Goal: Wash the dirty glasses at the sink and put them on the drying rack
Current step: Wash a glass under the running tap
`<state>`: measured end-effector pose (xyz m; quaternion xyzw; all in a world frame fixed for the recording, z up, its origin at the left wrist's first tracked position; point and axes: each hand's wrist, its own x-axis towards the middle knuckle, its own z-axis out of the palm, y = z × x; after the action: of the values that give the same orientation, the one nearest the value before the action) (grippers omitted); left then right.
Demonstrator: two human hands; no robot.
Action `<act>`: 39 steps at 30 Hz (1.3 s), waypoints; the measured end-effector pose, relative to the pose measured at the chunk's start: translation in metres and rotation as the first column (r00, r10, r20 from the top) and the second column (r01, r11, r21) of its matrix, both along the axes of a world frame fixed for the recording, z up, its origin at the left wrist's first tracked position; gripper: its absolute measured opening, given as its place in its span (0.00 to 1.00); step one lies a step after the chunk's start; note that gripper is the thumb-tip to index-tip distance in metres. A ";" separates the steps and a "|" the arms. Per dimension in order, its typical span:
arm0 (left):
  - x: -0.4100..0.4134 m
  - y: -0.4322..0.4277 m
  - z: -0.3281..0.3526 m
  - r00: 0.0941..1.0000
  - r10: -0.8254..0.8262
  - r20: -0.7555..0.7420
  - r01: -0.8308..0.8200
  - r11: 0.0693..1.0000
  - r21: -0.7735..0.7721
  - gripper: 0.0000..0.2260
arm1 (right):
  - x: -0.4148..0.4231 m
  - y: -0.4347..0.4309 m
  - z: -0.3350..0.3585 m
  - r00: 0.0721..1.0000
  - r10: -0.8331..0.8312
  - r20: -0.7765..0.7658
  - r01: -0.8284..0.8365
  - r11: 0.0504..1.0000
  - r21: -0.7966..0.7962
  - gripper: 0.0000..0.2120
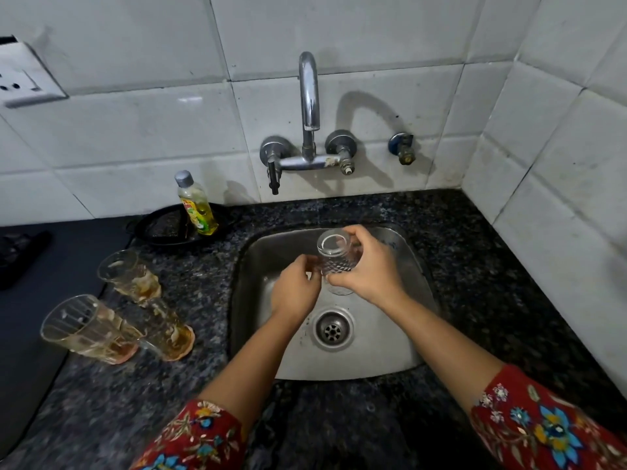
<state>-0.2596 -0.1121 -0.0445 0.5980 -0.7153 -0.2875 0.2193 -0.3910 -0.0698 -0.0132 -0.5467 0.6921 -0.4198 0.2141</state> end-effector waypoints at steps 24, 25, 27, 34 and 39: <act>0.318 -0.121 0.131 0.729 0.240 -0.641 -0.208 0.970 0.127 0.08 | 0.270 -0.155 0.086 0.046 -0.033 0.998 -0.194 0.980 0.041 0.14; 0.347 -0.129 0.131 0.731 0.253 -0.633 -0.232 0.966 0.119 0.08 | 0.296 -0.169 0.090 0.059 -0.037 0.998 -0.220 0.974 0.050 0.13; 0.402 -0.147 0.125 0.722 0.299 -0.623 -0.289 0.950 0.121 0.08 | 0.345 -0.195 0.094 0.108 -0.051 0.993 -0.270 0.960 0.078 0.08; 0.542 -0.197 0.078 0.638 0.465 -0.614 -0.447 0.873 0.196 0.07 | 0.480 -0.288 0.068 0.376 -0.053 0.925 -0.354 0.915 0.196 0.17; 0.606 -0.217 0.039 0.587 0.552 -0.592 -0.525 0.816 0.240 0.08 | 0.549 -0.346 0.038 0.512 0.003 0.859 -0.333 0.923 0.195 0.24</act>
<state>0.3459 -0.3296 -0.0053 0.6556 -0.3764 -0.4065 0.5131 0.1585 -0.4162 0.0247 -0.2947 0.5040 -0.4839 0.6520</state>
